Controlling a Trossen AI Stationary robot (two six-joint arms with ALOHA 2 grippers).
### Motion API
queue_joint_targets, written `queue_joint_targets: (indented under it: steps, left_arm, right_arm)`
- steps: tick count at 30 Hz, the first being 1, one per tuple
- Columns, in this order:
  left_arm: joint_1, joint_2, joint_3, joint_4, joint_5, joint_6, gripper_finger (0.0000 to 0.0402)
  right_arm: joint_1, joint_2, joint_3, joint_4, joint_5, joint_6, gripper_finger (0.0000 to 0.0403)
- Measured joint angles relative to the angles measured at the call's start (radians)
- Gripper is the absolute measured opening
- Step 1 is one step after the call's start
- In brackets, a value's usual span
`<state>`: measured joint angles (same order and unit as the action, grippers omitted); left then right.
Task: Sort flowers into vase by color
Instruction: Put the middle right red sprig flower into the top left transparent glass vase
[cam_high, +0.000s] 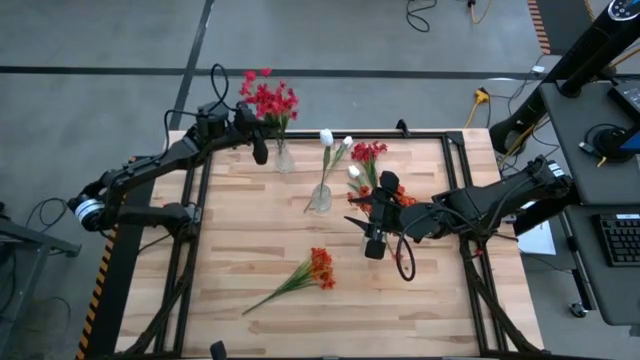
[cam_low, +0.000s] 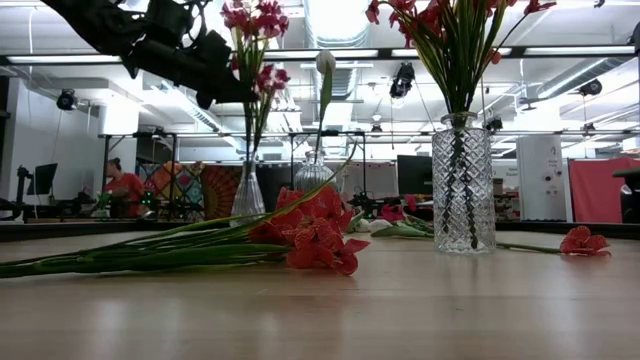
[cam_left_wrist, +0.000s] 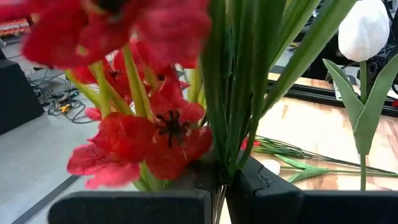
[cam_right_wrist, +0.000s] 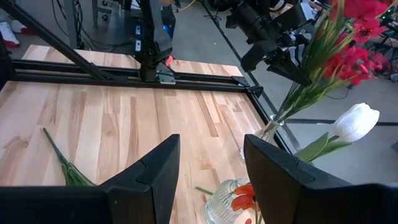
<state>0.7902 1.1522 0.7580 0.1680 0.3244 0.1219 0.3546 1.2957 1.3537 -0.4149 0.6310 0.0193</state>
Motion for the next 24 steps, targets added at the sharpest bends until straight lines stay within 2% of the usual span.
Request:
queue_joint_targets:
  steps: [24]
  left_arm:
    - [0.000,0.041,-0.002,0.011,0.000,-0.001,0.0000]
  right_arm:
    - [0.000,0.000,0.000,0.000,0.000,0.000,0.0171]
